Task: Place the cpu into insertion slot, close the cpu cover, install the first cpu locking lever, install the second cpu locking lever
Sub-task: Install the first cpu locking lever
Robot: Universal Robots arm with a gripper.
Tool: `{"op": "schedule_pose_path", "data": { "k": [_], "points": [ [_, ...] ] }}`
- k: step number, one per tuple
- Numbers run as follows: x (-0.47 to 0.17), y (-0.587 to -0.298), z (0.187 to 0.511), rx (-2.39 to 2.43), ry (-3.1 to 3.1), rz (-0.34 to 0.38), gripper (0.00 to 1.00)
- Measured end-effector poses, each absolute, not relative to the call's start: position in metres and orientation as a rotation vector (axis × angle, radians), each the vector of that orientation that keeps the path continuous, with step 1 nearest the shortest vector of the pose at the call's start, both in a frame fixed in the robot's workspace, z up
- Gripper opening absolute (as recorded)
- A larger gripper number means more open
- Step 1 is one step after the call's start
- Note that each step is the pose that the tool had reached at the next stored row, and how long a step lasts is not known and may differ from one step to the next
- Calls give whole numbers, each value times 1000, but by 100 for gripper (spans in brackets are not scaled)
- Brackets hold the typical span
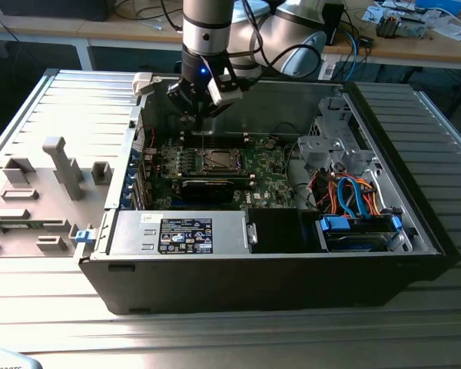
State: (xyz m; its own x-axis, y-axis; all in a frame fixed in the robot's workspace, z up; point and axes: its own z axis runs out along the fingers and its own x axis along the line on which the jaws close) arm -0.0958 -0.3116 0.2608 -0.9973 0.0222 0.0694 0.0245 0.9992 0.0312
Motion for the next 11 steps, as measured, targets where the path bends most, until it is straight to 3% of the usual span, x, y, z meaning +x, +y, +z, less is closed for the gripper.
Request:
{"op": "schedule_pose_path", "data": {
  "k": [11],
  "points": [
    [-86, -312, 261, -36, -3072, -47, 11]
  ]
}}
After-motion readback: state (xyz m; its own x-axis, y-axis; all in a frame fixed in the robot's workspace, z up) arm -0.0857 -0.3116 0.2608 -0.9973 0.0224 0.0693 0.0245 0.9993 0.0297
